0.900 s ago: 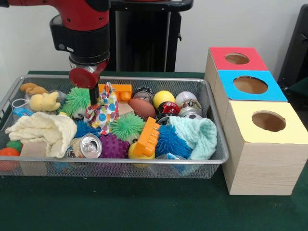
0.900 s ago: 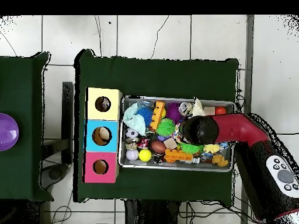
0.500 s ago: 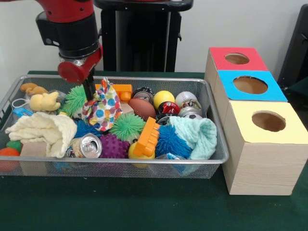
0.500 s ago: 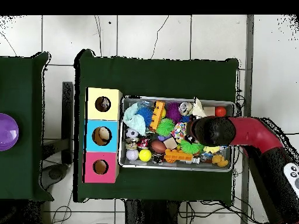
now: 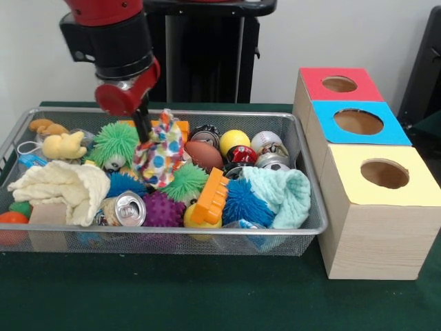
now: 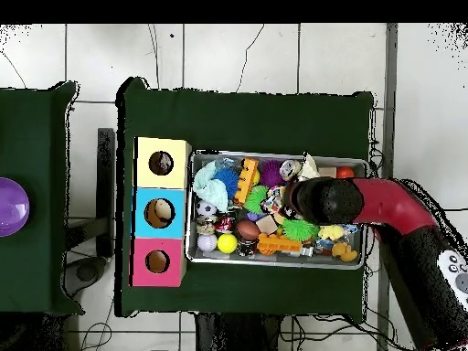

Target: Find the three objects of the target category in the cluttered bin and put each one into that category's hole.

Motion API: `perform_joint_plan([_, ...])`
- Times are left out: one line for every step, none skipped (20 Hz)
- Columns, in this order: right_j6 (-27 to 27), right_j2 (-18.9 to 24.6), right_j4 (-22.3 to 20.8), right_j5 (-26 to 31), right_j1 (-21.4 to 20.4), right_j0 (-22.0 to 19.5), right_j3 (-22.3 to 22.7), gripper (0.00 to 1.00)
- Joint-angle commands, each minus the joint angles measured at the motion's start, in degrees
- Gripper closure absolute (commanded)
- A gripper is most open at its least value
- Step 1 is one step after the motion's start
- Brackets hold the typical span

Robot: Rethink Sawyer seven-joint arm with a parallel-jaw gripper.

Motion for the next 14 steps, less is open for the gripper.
perform_joint_plan([17.8, 1.5, 6.3, -6.0, -2.3, 8.3, 5.0, 1.00])
perform_joint_plan([18.5, 0.8, 7.1, -6.1, -2.6, 9.1, 4.9, 1.00])
perform_joint_plan([19.9, 0.2, 7.8, -7.1, -3.0, 10.4, 4.9, 1.00])
perform_joint_plan([20.4, -0.4, 8.4, -7.4, -3.5, 11.3, 4.9, 1.00])
perform_joint_plan([22.1, -1.5, 9.4, -7.5, -4.1, 12.9, 4.6, 1.00])
perform_joint_plan([22.7, -2.1, 10.2, -7.6, -4.6, 13.8, 4.5, 1.00])
perform_joint_plan([24.0, -2.9, 11.3, -7.4, -5.2, 15.1, 4.0, 1.00])
perform_joint_plan([24.4, -3.5, 12.0, -7.1, -5.6, 16.0, 3.7, 1.00])
perform_joint_plan([25.0, -4.2, 12.9, -6.4, -6.2, 17.2, 2.8, 1.00])
perform_joint_plan([25.4, -4.7, 13.7, -6.2, -6.7, 18.1, 2.6, 1.00])
perform_joint_plan([25.8, -5.2, 14.7, -5.2, -7.3, 19.0, 1.9, 1.00])
perform_joint_plan([26.0, -5.5, 15.4, -4.9, -7.8, 19.5, 1.8, 1.00])
perform_joint_plan([26.0, -5.7, 16.2, -4.2, -8.2, 20.0, 1.2, 1.00])
perform_joint_plan([26.1, -5.9, 16.8, -4.3, -8.6, 20.4, 1.4, 1.00])
